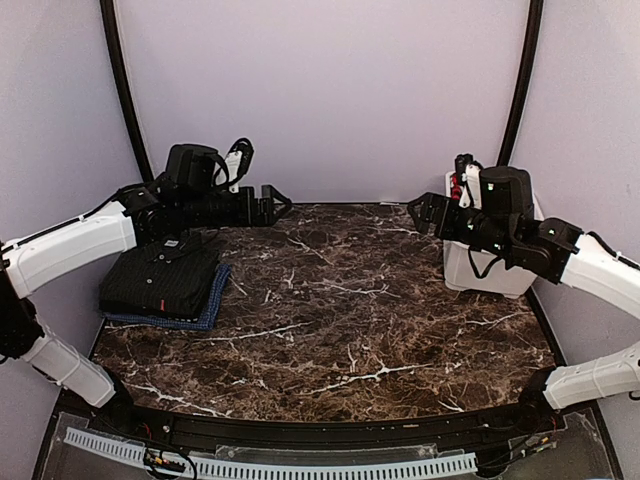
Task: Fold and stack the long sleeve shirts
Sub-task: Pick up the crumpled shirt from the bin.
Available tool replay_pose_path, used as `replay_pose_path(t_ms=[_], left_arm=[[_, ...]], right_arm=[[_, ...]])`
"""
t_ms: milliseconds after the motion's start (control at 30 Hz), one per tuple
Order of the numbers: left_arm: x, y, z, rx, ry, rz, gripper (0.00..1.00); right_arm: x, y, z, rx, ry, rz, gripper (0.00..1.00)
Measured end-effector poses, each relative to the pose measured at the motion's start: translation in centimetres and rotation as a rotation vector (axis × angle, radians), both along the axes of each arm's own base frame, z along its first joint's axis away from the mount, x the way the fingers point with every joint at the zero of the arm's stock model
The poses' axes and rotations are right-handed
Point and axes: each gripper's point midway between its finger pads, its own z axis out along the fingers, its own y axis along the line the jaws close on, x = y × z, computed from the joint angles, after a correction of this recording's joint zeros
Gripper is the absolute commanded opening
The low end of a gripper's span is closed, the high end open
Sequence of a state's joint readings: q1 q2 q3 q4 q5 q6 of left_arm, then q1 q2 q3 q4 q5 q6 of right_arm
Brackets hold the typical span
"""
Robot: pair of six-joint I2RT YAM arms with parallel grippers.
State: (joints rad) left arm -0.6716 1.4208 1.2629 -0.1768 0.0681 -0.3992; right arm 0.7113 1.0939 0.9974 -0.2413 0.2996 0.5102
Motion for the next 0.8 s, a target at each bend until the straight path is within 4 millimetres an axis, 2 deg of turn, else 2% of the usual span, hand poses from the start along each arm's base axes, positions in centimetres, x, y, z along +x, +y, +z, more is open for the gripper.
replay_pose_path(t_ms=[200, 333, 400, 467, 667, 767, 800], left_arm=[[0.0, 0.0, 0.1, 0.004, -0.006, -0.001, 0.99], [0.0, 0.0, 0.1, 0.009, -0.012, -0.004, 0.99], [0.0, 0.0, 0.1, 0.014, -0.015, -0.007, 0.99], [0.0, 0.1, 0.1, 0.017, -0.017, -0.008, 0.99], [0.0, 0.1, 0.0, 0.032, -0.027, -0.016, 0.99], [0.0, 0.2, -0.2, 0.044, -0.028, -0.017, 0.99], [-0.1, 0.2, -0.2, 0.047, -0.028, -0.018, 0.99]], right_arm=[[0.6, 1.0, 0.6, -0.01, 0.001, 0.023, 0.98], [2.0, 1.5, 0.8, -0.039, 0.01, 0.018, 0.99], [2.9, 1.1, 0.4, -0.057, 0.025, 0.0, 0.99], [4.2, -0.3, -0.4, -0.071, 0.051, -0.039, 0.99], [8.9, -6.1, -2.6, -0.078, 0.146, -0.188, 0.97], [10.7, -8.4, -4.4, -0.072, 0.199, -0.238, 0.96], [11.2, -8.9, -5.6, -0.07, 0.232, -0.249, 0.94]])
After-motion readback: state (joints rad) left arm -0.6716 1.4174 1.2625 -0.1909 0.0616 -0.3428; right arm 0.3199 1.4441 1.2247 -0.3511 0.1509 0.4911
